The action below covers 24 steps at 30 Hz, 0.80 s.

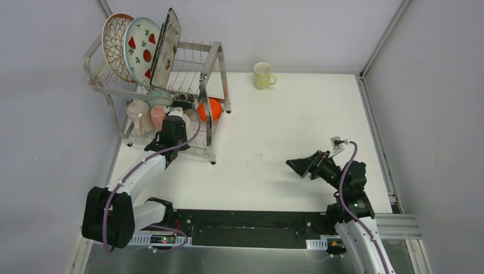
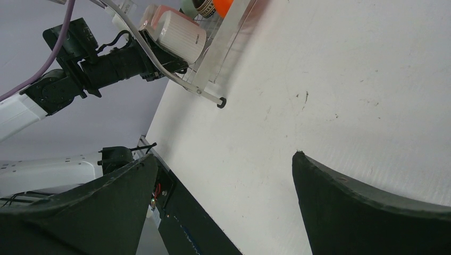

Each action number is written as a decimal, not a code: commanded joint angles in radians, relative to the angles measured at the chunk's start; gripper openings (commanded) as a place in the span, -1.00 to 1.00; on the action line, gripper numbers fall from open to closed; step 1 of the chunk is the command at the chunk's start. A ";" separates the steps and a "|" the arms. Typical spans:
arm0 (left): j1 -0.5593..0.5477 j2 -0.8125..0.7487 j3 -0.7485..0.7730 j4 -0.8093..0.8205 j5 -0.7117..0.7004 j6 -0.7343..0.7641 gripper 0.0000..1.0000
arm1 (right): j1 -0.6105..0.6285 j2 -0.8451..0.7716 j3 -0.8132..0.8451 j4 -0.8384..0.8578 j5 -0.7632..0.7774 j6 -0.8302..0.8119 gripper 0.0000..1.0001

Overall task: Load the mixed dishes into the dish rack
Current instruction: Turn the cup upside down in the dish rack.

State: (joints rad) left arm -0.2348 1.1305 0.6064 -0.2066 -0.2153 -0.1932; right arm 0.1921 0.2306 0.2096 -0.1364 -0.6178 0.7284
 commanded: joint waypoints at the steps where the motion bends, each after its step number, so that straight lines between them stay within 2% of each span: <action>1: 0.020 0.008 0.039 0.126 -0.048 0.017 -0.79 | -0.002 0.005 0.033 0.012 -0.005 0.005 0.99; 10: 0.033 0.017 0.043 0.120 -0.042 0.020 -0.45 | -0.002 0.018 0.037 0.011 -0.006 0.003 1.00; 19: 0.035 -0.002 0.055 0.070 0.015 -0.003 -0.30 | -0.002 0.051 0.054 -0.033 0.015 0.017 0.99; 21: 0.035 -0.024 0.051 0.042 0.025 -0.016 -0.22 | -0.001 0.073 0.065 -0.050 0.027 0.016 0.99; 24: 0.035 -0.080 0.042 0.004 0.046 -0.038 0.04 | -0.003 0.116 0.083 -0.078 0.049 0.016 1.00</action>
State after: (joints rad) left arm -0.2138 1.1313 0.6205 -0.1703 -0.2066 -0.1986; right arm 0.1921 0.3058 0.2287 -0.1890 -0.6060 0.7357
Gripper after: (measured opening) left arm 0.466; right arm 0.996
